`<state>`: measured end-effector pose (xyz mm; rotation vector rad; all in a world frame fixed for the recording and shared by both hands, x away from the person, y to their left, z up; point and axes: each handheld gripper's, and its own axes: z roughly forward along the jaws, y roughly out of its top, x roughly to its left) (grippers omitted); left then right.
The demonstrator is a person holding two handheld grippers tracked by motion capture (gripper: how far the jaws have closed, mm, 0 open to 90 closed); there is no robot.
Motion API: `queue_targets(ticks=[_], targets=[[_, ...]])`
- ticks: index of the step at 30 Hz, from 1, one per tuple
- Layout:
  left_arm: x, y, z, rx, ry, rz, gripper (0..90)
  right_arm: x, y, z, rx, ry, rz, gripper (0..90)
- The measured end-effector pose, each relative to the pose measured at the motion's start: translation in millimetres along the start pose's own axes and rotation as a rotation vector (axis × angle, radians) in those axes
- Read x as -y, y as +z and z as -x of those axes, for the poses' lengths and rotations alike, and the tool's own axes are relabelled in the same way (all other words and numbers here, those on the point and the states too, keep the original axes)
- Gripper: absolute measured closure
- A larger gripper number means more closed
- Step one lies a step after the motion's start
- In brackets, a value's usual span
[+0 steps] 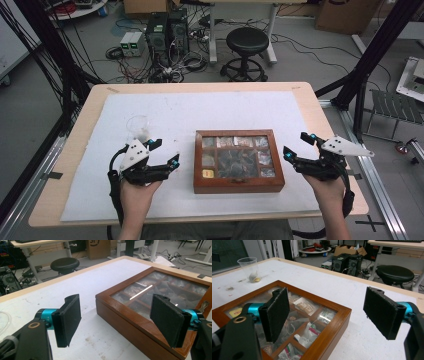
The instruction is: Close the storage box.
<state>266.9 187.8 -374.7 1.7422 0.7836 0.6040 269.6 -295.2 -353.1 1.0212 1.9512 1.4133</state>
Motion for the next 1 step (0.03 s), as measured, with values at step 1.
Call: queue_targets(ticks=[1], targets=[[0.3, 0.5, -0.1, 0.0, -0.001, -0.002, 24.8, 0.3, 0.1, 0.7, 0.001, 0.003, -0.001, 21.7]])
